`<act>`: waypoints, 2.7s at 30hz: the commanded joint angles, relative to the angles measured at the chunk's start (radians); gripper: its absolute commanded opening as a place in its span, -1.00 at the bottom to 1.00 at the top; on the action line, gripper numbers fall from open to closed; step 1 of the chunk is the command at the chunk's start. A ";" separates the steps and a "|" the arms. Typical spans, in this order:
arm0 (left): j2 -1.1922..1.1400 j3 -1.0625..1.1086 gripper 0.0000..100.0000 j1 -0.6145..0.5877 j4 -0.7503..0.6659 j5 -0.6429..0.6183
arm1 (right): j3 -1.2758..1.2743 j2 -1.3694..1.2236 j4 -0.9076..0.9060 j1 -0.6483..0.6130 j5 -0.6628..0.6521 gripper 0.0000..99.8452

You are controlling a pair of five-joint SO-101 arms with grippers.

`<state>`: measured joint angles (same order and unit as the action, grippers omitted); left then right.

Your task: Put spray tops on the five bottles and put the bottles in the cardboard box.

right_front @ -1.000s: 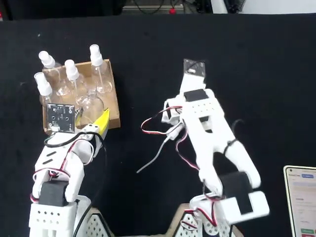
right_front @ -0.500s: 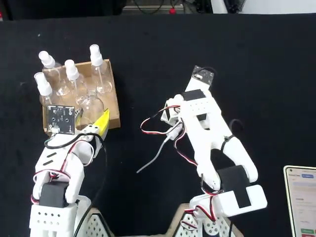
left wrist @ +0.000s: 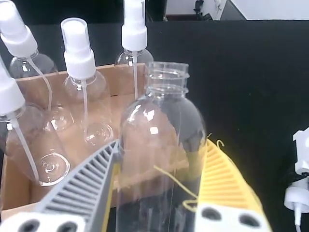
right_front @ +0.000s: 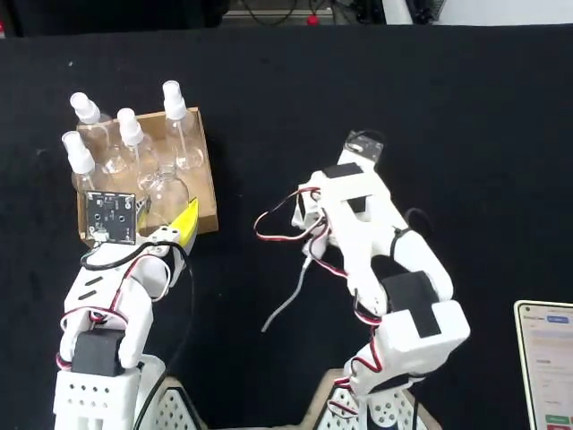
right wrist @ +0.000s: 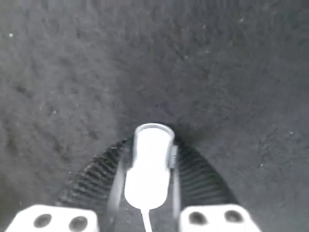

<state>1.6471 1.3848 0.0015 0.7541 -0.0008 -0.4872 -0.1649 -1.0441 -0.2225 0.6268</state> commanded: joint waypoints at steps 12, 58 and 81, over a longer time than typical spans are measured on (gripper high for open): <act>0.012 0.001 -0.61 0.001 -0.023 -0.012 | 0.269 0.329 -0.017 0.114 -0.525 -0.98; -0.624 -0.277 -0.61 0.415 0.104 0.149 | 0.008 0.809 -0.060 0.249 -0.534 -0.98; -1.106 -0.440 -0.39 0.562 0.203 0.147 | -0.136 0.809 0.068 0.502 -0.534 -0.97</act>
<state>0.5409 0.9720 0.5524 0.9567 0.1358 -0.6252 0.6099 -1.0012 0.2532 0.1036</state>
